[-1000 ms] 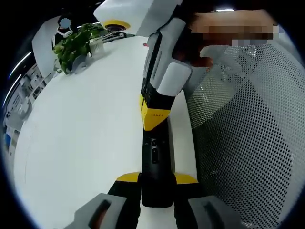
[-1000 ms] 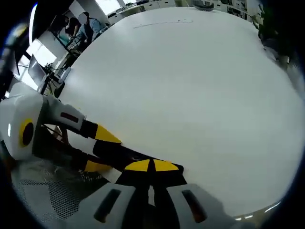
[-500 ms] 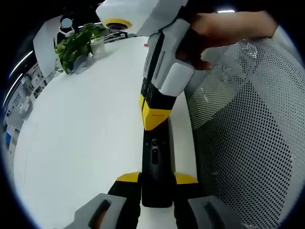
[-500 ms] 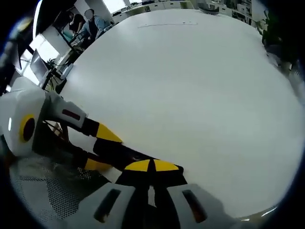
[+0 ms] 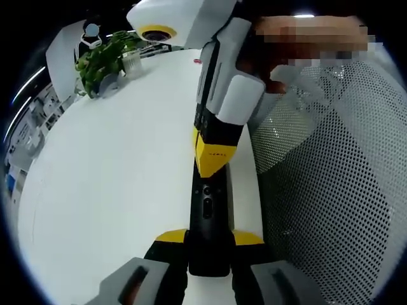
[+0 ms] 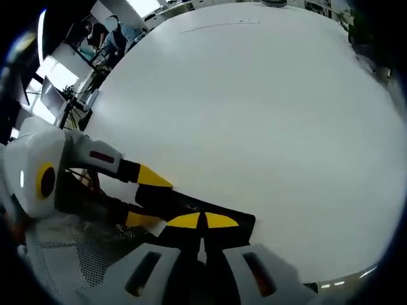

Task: Press the specified remote control buttons in sequence, fully releasing each button before pressing the next.

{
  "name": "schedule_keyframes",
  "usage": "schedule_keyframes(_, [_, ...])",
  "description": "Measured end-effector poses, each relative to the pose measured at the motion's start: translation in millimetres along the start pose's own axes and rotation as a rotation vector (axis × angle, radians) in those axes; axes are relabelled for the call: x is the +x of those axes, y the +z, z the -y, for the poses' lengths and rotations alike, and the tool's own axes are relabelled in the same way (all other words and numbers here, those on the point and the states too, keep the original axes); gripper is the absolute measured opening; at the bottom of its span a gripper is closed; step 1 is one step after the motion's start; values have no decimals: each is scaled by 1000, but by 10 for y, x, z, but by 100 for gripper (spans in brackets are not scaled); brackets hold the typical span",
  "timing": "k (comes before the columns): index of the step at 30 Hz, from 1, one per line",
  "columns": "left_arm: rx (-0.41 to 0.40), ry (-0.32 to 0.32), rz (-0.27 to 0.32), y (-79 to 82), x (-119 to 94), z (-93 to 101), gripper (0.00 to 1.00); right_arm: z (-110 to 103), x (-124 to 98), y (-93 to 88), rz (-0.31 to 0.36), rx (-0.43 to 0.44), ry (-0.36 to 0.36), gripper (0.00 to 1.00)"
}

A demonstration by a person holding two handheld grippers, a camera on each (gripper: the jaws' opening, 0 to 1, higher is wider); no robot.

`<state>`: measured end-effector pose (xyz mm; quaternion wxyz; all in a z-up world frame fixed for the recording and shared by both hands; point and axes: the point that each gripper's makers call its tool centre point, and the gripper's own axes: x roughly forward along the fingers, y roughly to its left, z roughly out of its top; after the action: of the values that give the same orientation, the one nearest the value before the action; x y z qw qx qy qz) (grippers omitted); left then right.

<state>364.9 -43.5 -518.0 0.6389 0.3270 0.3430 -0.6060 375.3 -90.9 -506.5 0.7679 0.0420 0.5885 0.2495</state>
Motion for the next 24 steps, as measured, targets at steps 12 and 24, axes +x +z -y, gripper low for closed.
schedule_keyframes(12, [-4,3,3,7,4,-3,24,4,23,-39,-34,30,14,0])
schedule_keyframes(24, [-4,0,6,11,6,-5,25,8,61,-61,-48,3,9,0])
